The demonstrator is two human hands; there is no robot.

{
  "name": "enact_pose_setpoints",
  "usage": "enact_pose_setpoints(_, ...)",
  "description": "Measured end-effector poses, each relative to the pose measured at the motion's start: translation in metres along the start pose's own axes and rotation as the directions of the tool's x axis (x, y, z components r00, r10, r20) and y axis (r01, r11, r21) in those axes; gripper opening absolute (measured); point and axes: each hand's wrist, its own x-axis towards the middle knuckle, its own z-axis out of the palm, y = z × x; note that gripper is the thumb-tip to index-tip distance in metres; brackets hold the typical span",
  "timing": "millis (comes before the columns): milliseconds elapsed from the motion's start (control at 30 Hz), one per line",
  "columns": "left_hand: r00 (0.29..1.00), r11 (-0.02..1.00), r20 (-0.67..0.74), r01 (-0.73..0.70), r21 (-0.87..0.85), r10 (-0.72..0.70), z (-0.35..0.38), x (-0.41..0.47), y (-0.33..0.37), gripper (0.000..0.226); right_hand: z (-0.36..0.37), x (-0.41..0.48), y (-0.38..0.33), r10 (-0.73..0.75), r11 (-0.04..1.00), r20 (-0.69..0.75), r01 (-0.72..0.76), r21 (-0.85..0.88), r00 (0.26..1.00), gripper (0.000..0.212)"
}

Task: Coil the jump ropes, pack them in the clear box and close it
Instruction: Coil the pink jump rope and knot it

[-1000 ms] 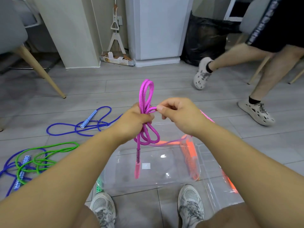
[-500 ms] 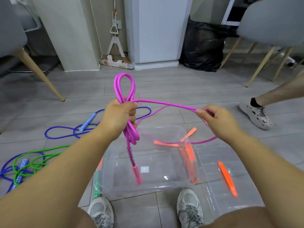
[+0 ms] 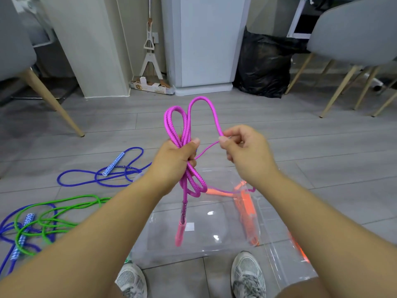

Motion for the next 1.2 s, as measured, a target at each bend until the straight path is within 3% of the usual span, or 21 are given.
enact_pose_setpoints(100,0.999,0.999,-0.038,-0.034,0.006,0.034,0.0,0.0,0.003,0.031,0.009,-0.009,-0.005,-0.029,0.996,0.089,0.036,-0.08,0.996,0.016)
enact_pose_setpoints(200,0.994,0.983,-0.064,-0.073,0.17,0.085,-0.001,-0.003,0.005,0.038,0.012,-0.015,-0.011,-0.075,0.989,0.13,0.09,-0.114,0.989,0.006)
enact_pose_setpoints(367,0.99,0.973,-0.088,-0.089,0.213,0.11,-0.002,-0.004,0.01,0.047,0.008,-0.014,-0.011,-0.074,0.977,0.152,0.102,-0.185,0.986,0.014)
enact_pose_setpoints(633,0.985,0.968,-0.093,-0.12,0.22,0.144,0.002,-0.004,0.009,0.03,0.008,-0.018,-0.014,-0.028,0.976,0.256,0.081,-0.2,0.966,0.014)
enact_pose_setpoints(867,0.993,0.992,-0.099,-0.061,0.107,0.072,-0.003,0.002,0.003,0.037,0.005,-0.015,-0.002,0.024,0.983,0.279,0.028,-0.181,0.96,0.007)
enact_pose_setpoints(967,0.996,0.995,-0.088,-0.013,-0.101,0.005,-0.009,0.003,0.009,0.049,-0.008,-0.013,0.012,0.055,0.961,0.328,0.039,-0.274,0.943,0.012)
enact_pose_setpoints(1100,0.996,0.915,-0.083,0.005,-0.403,-0.042,-0.016,0.003,0.017,0.036,-0.036,-0.01,0.039,0.139,0.918,0.279,-0.018,-0.397,0.95,0.018)
enact_pose_setpoints(1200,0.994,0.889,-0.098,-0.004,-0.458,-0.046,-0.025,0.006,0.019,0.034,-0.057,-0.011,0.056,0.212,0.887,0.219,-0.093,-0.453,0.952,0.027)
